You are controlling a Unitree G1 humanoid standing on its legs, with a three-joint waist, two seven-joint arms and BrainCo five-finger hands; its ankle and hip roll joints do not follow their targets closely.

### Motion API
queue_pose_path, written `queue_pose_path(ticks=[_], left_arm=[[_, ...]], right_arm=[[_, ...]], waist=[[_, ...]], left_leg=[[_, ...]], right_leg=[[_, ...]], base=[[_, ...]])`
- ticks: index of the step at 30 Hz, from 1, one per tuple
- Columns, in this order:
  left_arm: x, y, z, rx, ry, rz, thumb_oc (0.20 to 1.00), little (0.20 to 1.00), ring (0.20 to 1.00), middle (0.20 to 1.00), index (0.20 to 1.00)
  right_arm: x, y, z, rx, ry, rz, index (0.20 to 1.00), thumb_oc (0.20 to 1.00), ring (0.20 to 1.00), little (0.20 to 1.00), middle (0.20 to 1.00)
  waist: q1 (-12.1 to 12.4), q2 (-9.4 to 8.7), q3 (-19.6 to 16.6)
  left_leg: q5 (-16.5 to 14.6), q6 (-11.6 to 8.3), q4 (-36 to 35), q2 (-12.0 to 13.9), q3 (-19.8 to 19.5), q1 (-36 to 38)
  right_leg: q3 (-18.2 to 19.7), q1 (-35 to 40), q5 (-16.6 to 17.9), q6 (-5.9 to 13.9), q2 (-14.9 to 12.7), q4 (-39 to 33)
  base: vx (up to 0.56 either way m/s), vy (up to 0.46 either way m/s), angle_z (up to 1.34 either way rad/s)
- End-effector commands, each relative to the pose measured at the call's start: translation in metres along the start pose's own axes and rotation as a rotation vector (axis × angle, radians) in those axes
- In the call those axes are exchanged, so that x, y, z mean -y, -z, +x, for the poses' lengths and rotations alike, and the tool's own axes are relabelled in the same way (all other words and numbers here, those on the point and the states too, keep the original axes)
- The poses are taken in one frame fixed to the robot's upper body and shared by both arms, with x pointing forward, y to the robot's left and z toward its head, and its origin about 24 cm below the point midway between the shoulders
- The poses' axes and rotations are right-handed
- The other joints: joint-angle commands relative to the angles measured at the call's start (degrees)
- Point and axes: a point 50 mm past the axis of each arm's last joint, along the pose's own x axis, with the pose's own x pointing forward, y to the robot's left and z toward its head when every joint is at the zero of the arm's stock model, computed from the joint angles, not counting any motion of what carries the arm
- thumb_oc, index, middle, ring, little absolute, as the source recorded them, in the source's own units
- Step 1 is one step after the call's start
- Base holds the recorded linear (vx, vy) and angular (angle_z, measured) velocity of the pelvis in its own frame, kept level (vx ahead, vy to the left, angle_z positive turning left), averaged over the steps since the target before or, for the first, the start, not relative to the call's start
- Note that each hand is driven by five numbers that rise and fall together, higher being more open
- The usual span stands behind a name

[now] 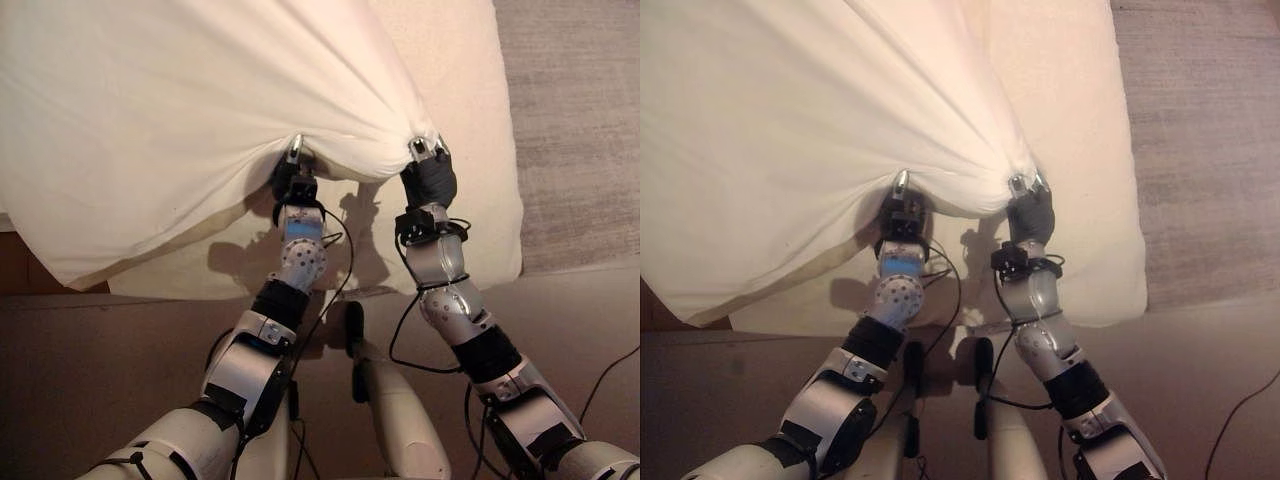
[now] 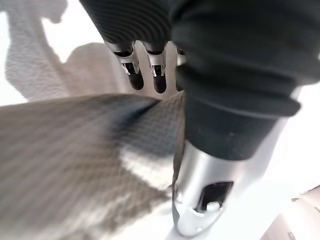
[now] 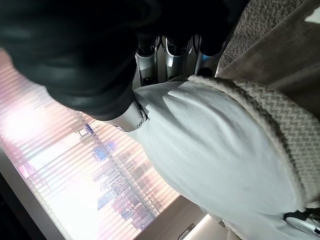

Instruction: Make the bed

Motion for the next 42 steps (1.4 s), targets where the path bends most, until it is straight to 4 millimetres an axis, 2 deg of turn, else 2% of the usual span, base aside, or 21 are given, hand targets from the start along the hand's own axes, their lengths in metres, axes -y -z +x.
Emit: queue_pose_path(ticks=[1,10,17,23,31,33,40,41,42], left_arm=[[-0.03,-0.074,0.012,0.341,-0.097,-0.008,1.0,1.0,1.0,1.0,1.0],[-0.055,-0.097,0.003,0.438,-0.128,0.028,1.0,1.0,1.0,1.0,1.0],[-0.063,-0.099,0.002,0.438,-0.142,-0.022,1.0,1.0,1.0,1.0,1.0],[-0.061,-0.1,0.005,0.435,-0.139,-0.042,1.0,1.0,1.0,1.0,1.0],[-0.06,-0.09,0.018,0.312,-0.074,-0.068,1.0,1.0,1.0,1.0,1.0],[-0.051,-0.086,0.022,0.278,-0.033,-0.08,1.0,1.0,1.0,1.0,1.0],[-0.026,-0.086,0.032,0.252,0.026,-0.046,1.0,1.0,1.0,1.0,1.0],[-0.024,-0.087,0.033,0.251,0.04,-0.014,0.583,0.583,0.583,0.583,0.583],[-0.026,-0.09,0.034,0.251,0.039,0.038,0.2,0.2,0.2,0.2,0.2]], right_arm=[[0.069,-0.045,-0.034,0.258,0.251,-0.009,0.2,0.2,0.2,0.2,0.2],[0.088,-0.055,-0.034,0.321,0.363,-0.016,0.2,0.2,0.2,0.2,0.2],[0.088,-0.045,-0.04,0.284,0.36,0.009,0.2,0.2,0.2,0.2,0.2],[0.086,-0.035,-0.044,0.233,0.341,0.017,0.2,0.2,0.2,0.2,0.2],[0.083,-0.011,-0.055,0.073,0.256,0.005,0.2,0.2,0.2,0.2,0.2],[0.086,0.001,-0.063,0.007,0.249,0.006,0.2,0.2,0.2,0.2,0.2],[0.101,0.017,-0.086,-0.128,0.255,-0.062,0.2,0.2,0.2,0.2,0.2],[0.104,0.018,-0.089,-0.142,0.256,-0.075,0.2,0.2,0.2,0.2,0.2],[0.108,0.019,-0.091,-0.157,0.259,-0.087,0.2,0.2,0.2,0.2,0.2]], waist=[[-1.04,0.47,-8.94],[0.11,-0.42,-9.86],[0.11,-0.79,-10.51],[-0.1,-0.74,-10.26],[-1.25,-0.31,-9.42],[-1.79,-0.17,-9.12],[-3.15,0.15,-9.04],[-3.25,0.27,-9.03],[-3.34,0.35,-9.06]], left_leg=[[-0.36,-2.81,-2.48,1.6,-0.47,1.38],[-0.77,-2.93,-1.79,1.7,-1.12,1.15],[-1.13,-2.61,-2.12,1.64,-0.59,1.39],[-1.49,-2.38,-2.33,1.75,0.58,2.01],[-1.53,-2.24,-2.79,1.86,1.78,2.46],[-1.46,-2.23,-2.86,1.86,1.98,2.47],[-1.6,-2.21,-2.87,1.95,2.42,2.75],[-1.62,-2.2,-2.89,1.97,2.41,2.88],[-1.64,-2.18,-2.89,1.97,2.42,2.93]], right_leg=[[-1.56,-2.89,-1.18,2.27,1.28,2.95],[-2.4,-2.51,-1.75,2.0,1.07,3.47],[-1.94,-2.78,-1.47,2.2,1.43,3.16],[-1.17,-3.56,-1.58,2.48,1.43,4.36],[-0.53,-4.0,-1.86,2.75,1.51,4.62],[-0.37,-4.05,-1.67,2.86,1.6,4.52],[-0.02,-4.02,-1.5,3.06,1.71,4.27],[-0.03,-3.96,-1.53,3.1,1.69,4.34],[-0.01,-3.94,-1.56,3.12,1.68,4.39]], base=[[0.0,-0.014,0.05],[0.0,-0.001,0.03],[0.0,0.011,0.0],[-0.01,0.041,-0.04],[0.01,0.026,-0.06],[0.02,0.023,-0.04],[0.01,0.008,-0.03],[0.02,0.011,-0.11],[0.02,0.013,-0.08]])
